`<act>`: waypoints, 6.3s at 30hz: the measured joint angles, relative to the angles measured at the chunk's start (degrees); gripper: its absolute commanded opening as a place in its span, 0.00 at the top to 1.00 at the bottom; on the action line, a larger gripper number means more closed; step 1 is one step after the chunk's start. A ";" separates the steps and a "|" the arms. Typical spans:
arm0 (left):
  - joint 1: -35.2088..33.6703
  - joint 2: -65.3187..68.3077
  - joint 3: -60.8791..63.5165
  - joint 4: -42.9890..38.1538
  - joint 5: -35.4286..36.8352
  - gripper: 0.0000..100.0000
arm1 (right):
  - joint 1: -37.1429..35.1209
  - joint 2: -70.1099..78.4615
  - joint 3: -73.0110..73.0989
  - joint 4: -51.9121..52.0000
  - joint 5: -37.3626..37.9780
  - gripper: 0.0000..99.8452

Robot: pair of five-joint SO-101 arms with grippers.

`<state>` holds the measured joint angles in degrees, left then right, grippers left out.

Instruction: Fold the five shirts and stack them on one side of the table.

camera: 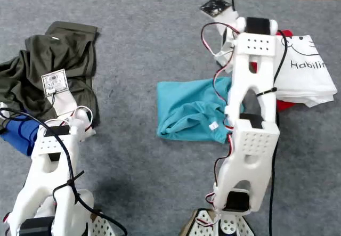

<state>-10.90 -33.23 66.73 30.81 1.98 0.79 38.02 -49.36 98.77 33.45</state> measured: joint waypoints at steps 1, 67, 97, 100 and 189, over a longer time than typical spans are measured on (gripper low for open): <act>0.00 0.00 0.00 0.00 0.00 0.98 | -0.26 -0.70 -0.09 1.41 -0.26 1.00; 27.25 6.68 -35.96 17.67 10.46 0.98 | 2.29 -28.31 47.65 -20.13 0.62 1.00; 34.73 72.97 -88.44 25.41 12.92 0.98 | 10.29 -3.34 25.49 -19.96 11.16 1.00; 34.73 72.09 -88.97 27.87 12.92 0.98 | 10.46 -9.85 25.85 -17.41 11.25 1.00; 39.12 13.01 -30.15 18.29 7.82 0.98 | 2.73 3.78 5.63 -7.65 6.42 1.00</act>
<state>28.22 -20.22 36.57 49.10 9.80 3.52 41.80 -43.74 91.12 39.87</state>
